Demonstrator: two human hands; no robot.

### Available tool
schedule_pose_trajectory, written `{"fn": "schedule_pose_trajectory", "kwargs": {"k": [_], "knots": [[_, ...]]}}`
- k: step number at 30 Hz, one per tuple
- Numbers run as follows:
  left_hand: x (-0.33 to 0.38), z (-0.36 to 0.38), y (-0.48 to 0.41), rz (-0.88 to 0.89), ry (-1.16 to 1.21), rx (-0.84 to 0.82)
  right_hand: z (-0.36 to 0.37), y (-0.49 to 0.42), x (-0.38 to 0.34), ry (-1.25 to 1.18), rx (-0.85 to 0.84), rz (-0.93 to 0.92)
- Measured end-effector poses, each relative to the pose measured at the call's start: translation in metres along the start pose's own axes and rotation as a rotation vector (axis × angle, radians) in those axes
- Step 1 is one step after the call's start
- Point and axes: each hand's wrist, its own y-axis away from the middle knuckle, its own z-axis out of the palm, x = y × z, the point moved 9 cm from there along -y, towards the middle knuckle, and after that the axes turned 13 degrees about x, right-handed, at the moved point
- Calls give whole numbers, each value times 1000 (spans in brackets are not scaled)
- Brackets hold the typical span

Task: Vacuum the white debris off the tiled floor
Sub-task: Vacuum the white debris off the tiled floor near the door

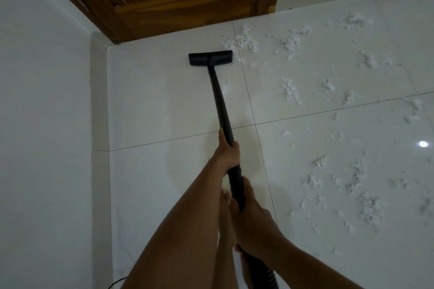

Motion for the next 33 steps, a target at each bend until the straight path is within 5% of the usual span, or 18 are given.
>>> {"fn": "schedule_pose_trajectory", "kwargs": {"k": [33], "knots": [[64, -29, -82, 47, -86, -5, 1, -70, -74, -154, -22, 35]]}}
